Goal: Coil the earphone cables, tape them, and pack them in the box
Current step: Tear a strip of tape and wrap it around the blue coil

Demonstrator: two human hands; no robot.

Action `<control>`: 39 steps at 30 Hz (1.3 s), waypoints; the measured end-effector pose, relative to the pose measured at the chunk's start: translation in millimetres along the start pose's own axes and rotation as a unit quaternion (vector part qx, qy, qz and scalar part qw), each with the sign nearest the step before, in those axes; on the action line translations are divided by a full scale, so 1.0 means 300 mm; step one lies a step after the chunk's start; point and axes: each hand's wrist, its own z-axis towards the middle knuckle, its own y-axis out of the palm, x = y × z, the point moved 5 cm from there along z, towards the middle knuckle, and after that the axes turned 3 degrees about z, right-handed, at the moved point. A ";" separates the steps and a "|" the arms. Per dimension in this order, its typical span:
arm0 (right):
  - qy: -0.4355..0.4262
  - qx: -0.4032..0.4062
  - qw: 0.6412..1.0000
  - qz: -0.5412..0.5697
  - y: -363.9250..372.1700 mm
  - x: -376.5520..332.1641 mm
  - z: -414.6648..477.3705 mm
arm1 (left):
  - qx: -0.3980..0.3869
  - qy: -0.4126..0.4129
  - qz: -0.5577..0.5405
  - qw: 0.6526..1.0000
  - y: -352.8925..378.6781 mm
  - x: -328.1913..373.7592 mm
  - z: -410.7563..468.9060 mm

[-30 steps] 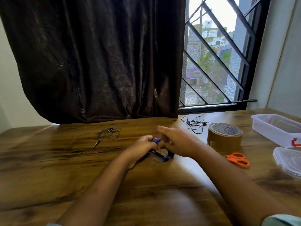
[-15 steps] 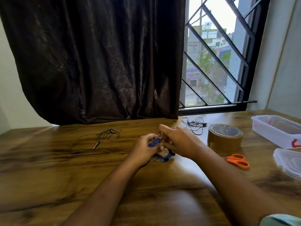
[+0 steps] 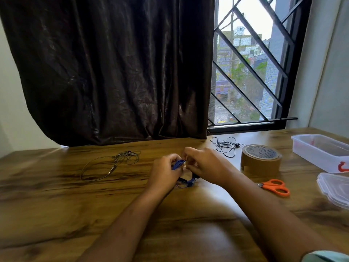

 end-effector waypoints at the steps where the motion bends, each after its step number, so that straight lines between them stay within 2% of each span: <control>1: 0.003 0.008 1.000 -0.003 0.000 0.000 0.001 | 0.008 0.002 0.008 1.000 -0.003 0.002 -0.001; 11: 0.033 0.051 0.998 -0.017 0.021 -0.006 0.011 | 0.032 -0.034 0.018 0.999 0.007 0.001 -0.011; 15: 0.032 0.042 0.998 -0.039 0.028 -0.010 0.016 | 0.029 -0.056 0.021 0.998 0.011 -0.008 -0.011; 18: 0.030 0.032 0.999 -0.006 0.036 -0.003 0.017 | 0.029 -0.056 0.028 0.998 0.013 -0.010 -0.010; 22: 0.039 0.072 0.994 0.072 0.038 0.024 0.011 | 0.031 -0.044 0.024 0.998 0.022 -0.002 -0.010; 26: 0.100 0.126 0.976 0.150 0.031 0.055 0.002 | 0.034 -0.037 0.001 0.999 0.027 0.004 -0.013; 31: 0.154 0.119 0.960 0.200 0.038 0.064 0.003 | 0.048 -0.033 -0.015 0.998 0.030 0.008 -0.018; 35: 0.159 0.122 0.957 0.208 0.040 0.075 0.002 | 0.044 -0.019 -0.013 0.999 0.033 0.019 -0.021; 39: 0.116 0.100 0.972 0.180 0.040 0.076 0.008 | 0.031 -0.009 -0.002 0.999 0.033 0.026 -0.025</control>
